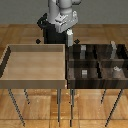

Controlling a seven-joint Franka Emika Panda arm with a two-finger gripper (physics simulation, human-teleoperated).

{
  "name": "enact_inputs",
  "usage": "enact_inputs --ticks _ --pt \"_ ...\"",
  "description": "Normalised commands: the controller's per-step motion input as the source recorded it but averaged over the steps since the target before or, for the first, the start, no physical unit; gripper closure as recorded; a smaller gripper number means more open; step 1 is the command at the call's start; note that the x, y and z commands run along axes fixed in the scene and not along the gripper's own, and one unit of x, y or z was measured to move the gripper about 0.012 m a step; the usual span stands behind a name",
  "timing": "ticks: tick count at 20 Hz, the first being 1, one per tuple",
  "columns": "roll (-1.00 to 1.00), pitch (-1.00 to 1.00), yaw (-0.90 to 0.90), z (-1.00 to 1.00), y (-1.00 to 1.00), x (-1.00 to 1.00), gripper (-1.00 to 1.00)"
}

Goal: Place the milk carton into the appropriate compartment.

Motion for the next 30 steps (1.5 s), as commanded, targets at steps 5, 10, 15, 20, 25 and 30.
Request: enact_inputs --ticks 5,10,15,20,25,30 --pt "0.00 0.00 0.00 0.00 1.00 0.00 1.00" --pt "0.00 0.00 0.00 -0.04 0.40 -0.20 1.00" --pt "0.00 0.00 0.00 -0.20 0.00 0.00 1.00" --pt "0.00 0.00 0.00 -0.80 0.00 0.00 1.00" --pt "0.00 0.00 0.00 -1.00 0.00 0.00 1.00" --pt "0.00 0.00 0.00 -0.40 0.00 0.00 -1.00"
